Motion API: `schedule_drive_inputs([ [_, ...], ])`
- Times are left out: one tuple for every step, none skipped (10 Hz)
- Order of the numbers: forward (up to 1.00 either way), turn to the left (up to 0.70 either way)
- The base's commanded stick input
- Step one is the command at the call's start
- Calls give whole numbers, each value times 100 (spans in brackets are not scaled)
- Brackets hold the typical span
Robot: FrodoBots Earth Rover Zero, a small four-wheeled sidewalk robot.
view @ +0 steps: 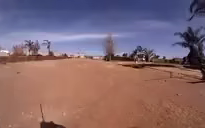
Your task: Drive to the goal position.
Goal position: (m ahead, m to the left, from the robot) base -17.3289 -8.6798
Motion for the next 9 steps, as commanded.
schedule_drive_inputs([
  [0,-69],
  [0,-69],
  [0,-69],
  [0,-69],
  [0,-69],
  [0,-69],
  [0,-69],
  [0,-69],
  [0,-69],
])
